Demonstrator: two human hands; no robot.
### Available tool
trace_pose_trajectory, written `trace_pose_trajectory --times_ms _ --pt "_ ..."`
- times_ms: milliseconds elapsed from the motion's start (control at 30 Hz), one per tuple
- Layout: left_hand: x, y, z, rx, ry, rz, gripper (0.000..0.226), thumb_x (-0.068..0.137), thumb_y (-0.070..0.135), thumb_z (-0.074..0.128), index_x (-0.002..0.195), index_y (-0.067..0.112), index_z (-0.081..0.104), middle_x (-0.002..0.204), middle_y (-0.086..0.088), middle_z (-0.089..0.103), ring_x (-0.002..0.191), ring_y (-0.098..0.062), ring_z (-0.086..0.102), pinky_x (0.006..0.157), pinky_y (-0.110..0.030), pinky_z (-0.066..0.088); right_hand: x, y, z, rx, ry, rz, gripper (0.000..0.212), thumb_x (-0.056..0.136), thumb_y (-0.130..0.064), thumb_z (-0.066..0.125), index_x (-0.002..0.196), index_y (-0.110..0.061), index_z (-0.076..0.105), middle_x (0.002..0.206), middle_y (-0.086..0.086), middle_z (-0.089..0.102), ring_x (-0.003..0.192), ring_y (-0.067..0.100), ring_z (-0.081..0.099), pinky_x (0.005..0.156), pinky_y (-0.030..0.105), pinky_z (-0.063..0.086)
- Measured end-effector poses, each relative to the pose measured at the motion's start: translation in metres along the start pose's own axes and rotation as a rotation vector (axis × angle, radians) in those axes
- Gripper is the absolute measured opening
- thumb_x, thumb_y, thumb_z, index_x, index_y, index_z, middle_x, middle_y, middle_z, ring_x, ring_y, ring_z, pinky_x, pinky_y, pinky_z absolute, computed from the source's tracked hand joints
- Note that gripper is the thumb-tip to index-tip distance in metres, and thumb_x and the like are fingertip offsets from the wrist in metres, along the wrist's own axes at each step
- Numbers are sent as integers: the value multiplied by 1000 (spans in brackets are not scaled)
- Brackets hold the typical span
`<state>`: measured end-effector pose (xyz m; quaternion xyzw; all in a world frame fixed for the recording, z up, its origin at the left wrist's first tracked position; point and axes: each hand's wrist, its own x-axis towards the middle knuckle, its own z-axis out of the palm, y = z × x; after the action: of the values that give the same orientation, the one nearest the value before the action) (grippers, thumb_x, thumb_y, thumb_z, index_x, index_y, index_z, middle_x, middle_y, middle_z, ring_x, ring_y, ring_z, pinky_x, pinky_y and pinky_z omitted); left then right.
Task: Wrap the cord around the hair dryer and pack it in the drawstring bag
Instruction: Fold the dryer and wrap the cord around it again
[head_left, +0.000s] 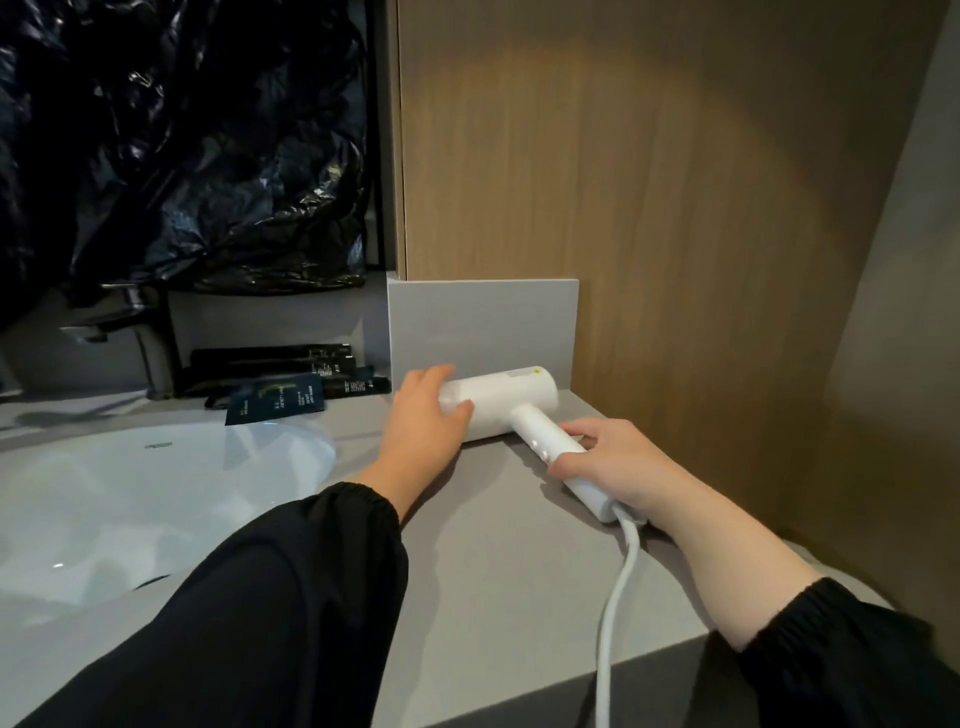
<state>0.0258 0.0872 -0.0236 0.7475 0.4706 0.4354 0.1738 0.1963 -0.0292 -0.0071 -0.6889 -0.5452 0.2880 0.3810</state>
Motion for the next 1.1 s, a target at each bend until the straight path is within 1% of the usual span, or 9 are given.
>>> trace_pose_trajectory --times_ms 167,233,333,433,567,700,767,867,1100 --pt "-1 3 -7 -360 72 -226 42 94 20 55 135 11 49 127 -8 51 113 -21 49 94 -24 36 0 5 -6 90 104 7 48 72 -13 76 117 -27 65 85 1 61 66 14 60 57 23 43" --pt "-2 4 -9 -533 39 -330 34 93 23 56 124 10 57 120 -9 56 105 -25 53 99 -37 44 -3 6 -7 102 110 -3 48 72 -12 77 117 -27 65 84 1 60 66 15 60 58 23 43" --pt "-7 9 -15 -706 -11 -406 18 92 26 58 104 14 62 101 -5 58 96 -25 58 86 -47 55 -6 7 -7 141 115 -37 48 72 -11 77 115 -28 66 87 6 62 69 19 61 65 27 48" --pt "-10 10 -23 -739 -42 -377 11 93 30 59 96 20 63 96 -1 59 89 -21 61 71 -38 58 -8 6 -6 166 127 -85 48 71 -9 76 113 -29 67 90 10 66 68 19 62 70 30 49" --pt "-11 14 -26 -764 -43 -339 10 88 29 66 92 25 58 96 -3 65 78 -27 70 76 -39 57 -11 3 -3 222 130 -160 45 72 -6 74 108 -32 70 86 11 65 70 19 60 68 29 48" --pt "-9 20 -27 -836 49 -305 15 83 19 72 92 18 60 99 -2 61 92 -25 65 69 -35 60 -12 3 -5 270 81 -155 46 75 -6 72 114 -30 67 98 16 67 74 21 62 66 27 48" --pt "-11 23 -26 -858 83 -307 15 83 16 72 90 17 60 98 -2 60 92 -21 62 67 -35 61 -13 3 -6 385 -52 -74 48 76 -6 69 118 -28 63 100 17 66 64 21 62 58 30 48" --pt "-13 27 -25 -876 85 -315 14 83 15 72 87 18 59 97 -2 59 88 -19 61 61 -31 60 -14 5 -10 483 -198 18 52 63 -12 69 114 -19 62 95 19 62 53 20 55 51 29 44" --pt "-17 37 -24 -914 97 -324 18 83 15 71 96 17 59 99 -1 58 97 -24 61 63 -30 60 -12 8 -11 502 -154 9 50 58 -12 68 108 -13 65 88 19 60 50 21 52 47 27 43"
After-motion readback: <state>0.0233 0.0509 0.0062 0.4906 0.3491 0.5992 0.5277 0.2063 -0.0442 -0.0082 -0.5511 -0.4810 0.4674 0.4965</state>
